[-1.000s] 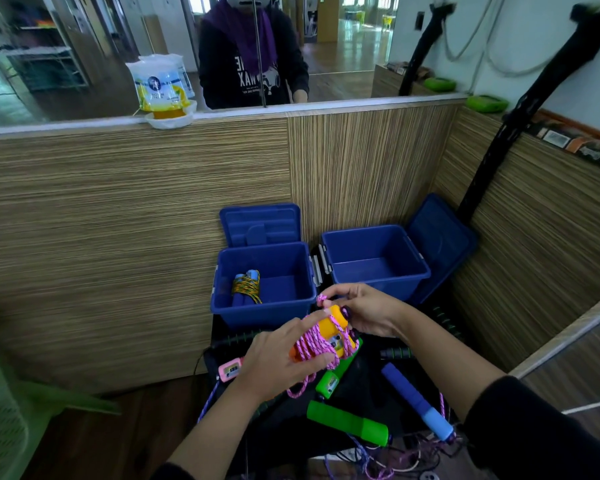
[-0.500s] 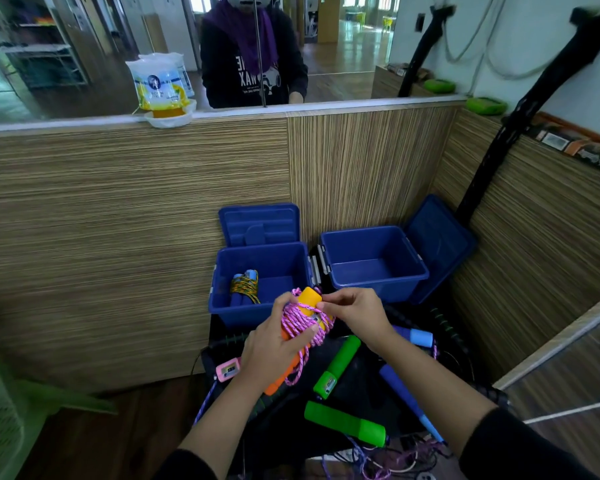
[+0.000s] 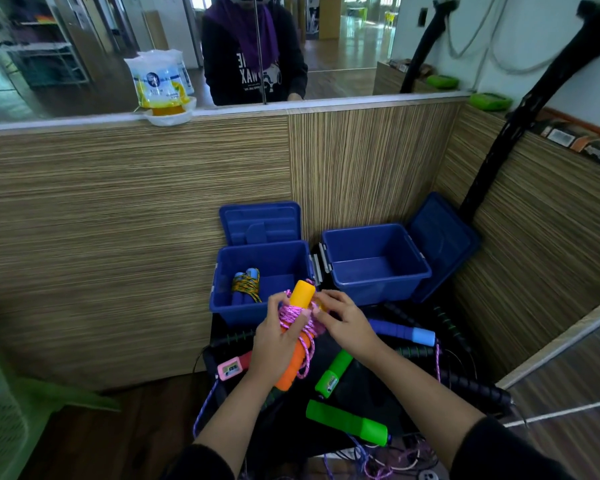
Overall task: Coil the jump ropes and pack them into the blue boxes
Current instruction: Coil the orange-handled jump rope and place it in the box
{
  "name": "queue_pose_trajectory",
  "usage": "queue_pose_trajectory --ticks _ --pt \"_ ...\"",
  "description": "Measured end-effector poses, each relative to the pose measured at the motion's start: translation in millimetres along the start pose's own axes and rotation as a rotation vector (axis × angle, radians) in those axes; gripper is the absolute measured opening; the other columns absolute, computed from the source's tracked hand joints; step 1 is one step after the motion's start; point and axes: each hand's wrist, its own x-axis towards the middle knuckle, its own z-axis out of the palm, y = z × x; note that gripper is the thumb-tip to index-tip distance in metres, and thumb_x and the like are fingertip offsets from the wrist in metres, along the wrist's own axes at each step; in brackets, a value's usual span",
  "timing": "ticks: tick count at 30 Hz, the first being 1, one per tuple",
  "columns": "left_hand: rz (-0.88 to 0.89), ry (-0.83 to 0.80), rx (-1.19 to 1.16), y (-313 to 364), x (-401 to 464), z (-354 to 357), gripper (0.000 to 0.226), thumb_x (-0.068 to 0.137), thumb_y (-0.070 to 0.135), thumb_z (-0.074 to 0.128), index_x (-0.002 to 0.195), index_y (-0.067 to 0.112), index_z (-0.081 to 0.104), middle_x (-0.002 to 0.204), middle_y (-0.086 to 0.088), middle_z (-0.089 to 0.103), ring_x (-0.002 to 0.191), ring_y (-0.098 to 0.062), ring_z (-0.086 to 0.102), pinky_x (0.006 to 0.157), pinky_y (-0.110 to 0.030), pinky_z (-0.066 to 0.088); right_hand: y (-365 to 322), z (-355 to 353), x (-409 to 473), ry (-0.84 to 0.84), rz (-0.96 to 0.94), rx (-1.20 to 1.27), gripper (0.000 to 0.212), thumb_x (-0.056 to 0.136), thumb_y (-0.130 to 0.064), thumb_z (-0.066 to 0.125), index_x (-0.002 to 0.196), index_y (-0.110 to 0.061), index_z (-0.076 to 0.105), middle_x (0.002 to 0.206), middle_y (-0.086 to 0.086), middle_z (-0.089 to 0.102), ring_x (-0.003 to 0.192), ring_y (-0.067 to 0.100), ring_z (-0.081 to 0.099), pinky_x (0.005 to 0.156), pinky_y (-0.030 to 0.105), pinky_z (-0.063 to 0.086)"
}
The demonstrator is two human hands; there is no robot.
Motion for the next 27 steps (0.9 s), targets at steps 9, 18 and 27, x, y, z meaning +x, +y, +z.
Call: queue_pose_trajectory --ticks 9,18,27 --pt "-0.151 0.031 -0.236 7.6 13.2 7.9 0.014 0.092 0.054 0.049 0.099 0.051 0.037 0.086 -0.008 0.068 0.070 -0.028 0.069 0.068 -0.049 0.058 7.4 4.0 11.6 -0.144 0.135 0.149 0.097 0.063 -0.020 0.085 0.142 -0.033 0.029 0.119 -0.003 0.061 0.101 0.010 0.064 0.089 0.032 0.054" --pt "-0.278 0.043 -0.202 4.4 25.5 10.4 0.026 0.094 0.053 0.045 0.106 0.032 0.036 0.081 -0.004 0.060 0.076 -0.030 0.064 0.074 -0.049 0.054 7.7 7.7 17.4 -0.143 0.001 0.013 0.088 0.077 -0.021 0.076 0.146 -0.032 0.021 0.111 -0.005 0.061 0.093 0.004 0.062 0.073 0.011 0.051" --pt "-0.406 0.115 -0.390 -5.9 43.8 12.6 0.015 0.092 0.053 0.051 0.097 0.046 0.039 0.096 -0.006 0.062 0.082 -0.031 0.068 0.073 -0.052 0.058 21.6 8.4 31.4 -0.347 0.068 0.044 0.127 0.051 -0.036 0.091 0.147 -0.042 0.008 0.141 -0.006 0.036 0.119 0.014 0.054 0.091 0.038 0.054"
